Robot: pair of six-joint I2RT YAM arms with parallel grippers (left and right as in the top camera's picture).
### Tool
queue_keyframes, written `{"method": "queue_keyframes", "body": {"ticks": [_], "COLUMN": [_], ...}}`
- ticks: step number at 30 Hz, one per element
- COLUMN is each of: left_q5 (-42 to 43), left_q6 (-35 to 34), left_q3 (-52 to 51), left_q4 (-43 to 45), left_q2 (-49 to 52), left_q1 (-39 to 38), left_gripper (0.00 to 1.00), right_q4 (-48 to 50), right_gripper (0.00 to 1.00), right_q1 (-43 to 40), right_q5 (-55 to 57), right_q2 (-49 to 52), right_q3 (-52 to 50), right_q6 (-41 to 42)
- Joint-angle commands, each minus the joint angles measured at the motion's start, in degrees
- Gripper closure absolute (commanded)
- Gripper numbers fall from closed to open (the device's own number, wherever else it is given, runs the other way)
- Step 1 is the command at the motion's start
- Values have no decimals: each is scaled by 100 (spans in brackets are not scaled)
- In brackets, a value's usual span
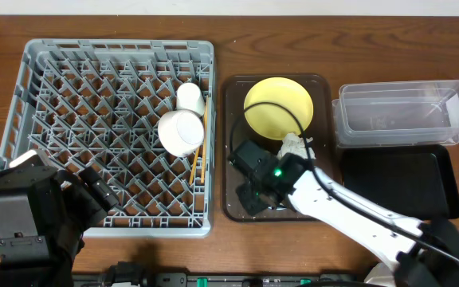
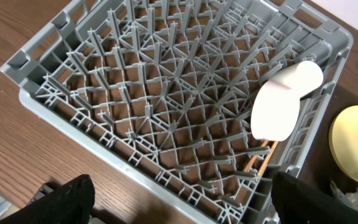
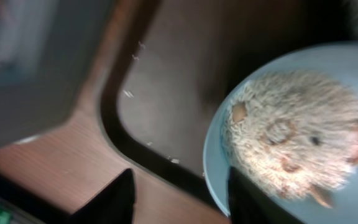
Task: Sort waste into correct bins and load items into the dishwasher rack
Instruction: 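Move the right gripper to the light-blue rice bowl and grasp it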
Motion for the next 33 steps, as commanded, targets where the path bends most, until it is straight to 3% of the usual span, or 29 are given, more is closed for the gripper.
{"method": "queue_keyframes", "body": {"ticks": [1, 4, 8, 16, 19, 24, 33], "left_q5": [-92, -94, -94, -94, -94, -94, -94], "left_q6": [-11, -11, -11, -11, -11, -9, -9], "left_q3": [9, 9, 9, 9, 9, 9, 9], "left_q4": [7, 7, 4, 4, 2, 4, 4], "left_q2": [-7, -7, -7, -7, -7, -7, -7], "left_q1": [31, 31, 31, 31, 31, 31, 31], "left_gripper": [8, 8, 8, 8, 6, 3, 2], "right_q4": [122, 162, 188, 249, 302, 22, -1495], "right_gripper": [61, 66, 82, 82, 99, 99, 99], "right_q1": [7, 11, 13, 28, 28, -63, -566], "right_q5": [269, 592, 896, 874, 870, 586, 529], "right_q2": [122, 179, 306, 544, 551, 422, -269], "right_q3": [-260, -262, -262, -426, -450, -83, 1576], "right_q6": [17, 17, 17, 17, 20, 9, -260]}}
